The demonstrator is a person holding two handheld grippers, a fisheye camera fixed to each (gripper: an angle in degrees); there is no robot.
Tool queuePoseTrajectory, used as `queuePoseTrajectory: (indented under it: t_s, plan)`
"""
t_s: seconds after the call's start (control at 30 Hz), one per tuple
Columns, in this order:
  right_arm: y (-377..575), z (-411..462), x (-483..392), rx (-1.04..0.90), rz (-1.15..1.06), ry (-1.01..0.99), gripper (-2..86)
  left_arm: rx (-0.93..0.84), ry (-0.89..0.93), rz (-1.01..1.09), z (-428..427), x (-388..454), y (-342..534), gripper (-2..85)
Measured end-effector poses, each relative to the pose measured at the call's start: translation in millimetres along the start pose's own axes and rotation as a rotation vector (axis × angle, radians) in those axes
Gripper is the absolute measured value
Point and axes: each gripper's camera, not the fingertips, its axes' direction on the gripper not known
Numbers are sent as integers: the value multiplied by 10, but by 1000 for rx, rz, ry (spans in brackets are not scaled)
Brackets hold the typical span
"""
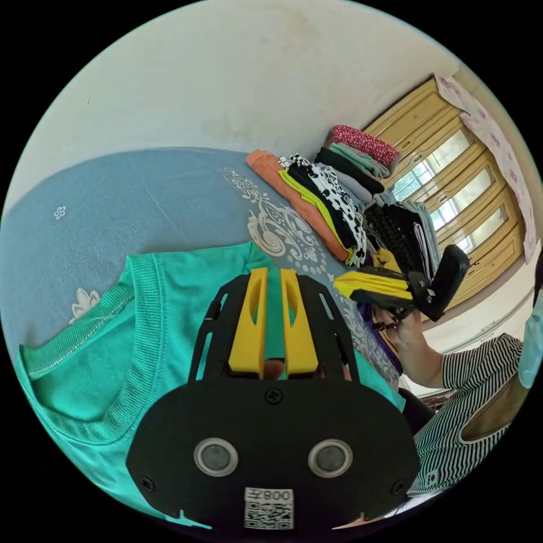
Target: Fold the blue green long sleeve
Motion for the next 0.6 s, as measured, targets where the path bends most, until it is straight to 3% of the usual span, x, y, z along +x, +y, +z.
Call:
queuePoseTrajectory:
  t_s: [0.17,0.33,0.6]
  plan:
    - [-752,496,316,-81,3,-79,53,-103,-24,32,45,239,315,48]
    - [-1118,1061,299,-219,-25,-18,33,-125,-49,56,-74,419,512,51]
    - [-1158,906,706,-161,119,-190,7,-147,-110,97,-400,699,758,45]
